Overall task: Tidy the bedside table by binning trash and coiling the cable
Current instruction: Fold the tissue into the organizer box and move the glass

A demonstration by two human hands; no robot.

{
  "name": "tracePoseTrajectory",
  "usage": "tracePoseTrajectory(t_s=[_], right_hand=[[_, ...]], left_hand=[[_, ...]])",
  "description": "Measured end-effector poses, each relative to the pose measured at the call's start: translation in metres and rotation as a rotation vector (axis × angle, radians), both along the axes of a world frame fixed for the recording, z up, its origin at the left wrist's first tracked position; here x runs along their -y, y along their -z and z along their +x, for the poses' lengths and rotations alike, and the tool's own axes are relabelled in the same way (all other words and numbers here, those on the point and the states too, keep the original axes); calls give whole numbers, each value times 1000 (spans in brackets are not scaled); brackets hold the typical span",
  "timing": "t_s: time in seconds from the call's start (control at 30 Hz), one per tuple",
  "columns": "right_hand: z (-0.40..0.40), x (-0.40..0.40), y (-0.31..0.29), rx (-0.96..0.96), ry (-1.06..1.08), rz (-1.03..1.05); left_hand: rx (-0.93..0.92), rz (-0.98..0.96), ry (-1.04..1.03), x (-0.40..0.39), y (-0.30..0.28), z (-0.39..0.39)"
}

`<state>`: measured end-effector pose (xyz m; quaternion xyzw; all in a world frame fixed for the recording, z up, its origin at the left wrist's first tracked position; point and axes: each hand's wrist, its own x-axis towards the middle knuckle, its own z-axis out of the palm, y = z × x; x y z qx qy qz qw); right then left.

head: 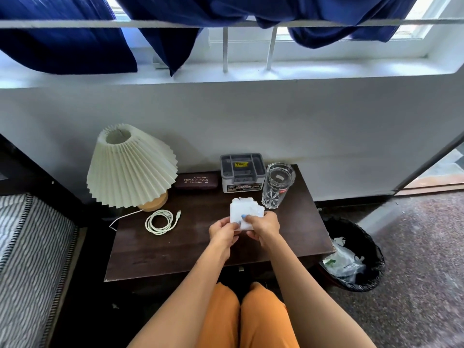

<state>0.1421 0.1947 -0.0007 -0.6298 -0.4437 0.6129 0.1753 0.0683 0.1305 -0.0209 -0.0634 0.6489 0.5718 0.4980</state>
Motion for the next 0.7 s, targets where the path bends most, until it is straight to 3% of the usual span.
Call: tracePoseTrajectory(t_s=[0.47,0.7], right_hand=[[-31,-50,-69,239,-113,857],[-42,-88,-68,524,-338,870]], left_hand=[[-57,69,-94,-28,-36,-36],[-107,65,-86,-45,-29,-51]])
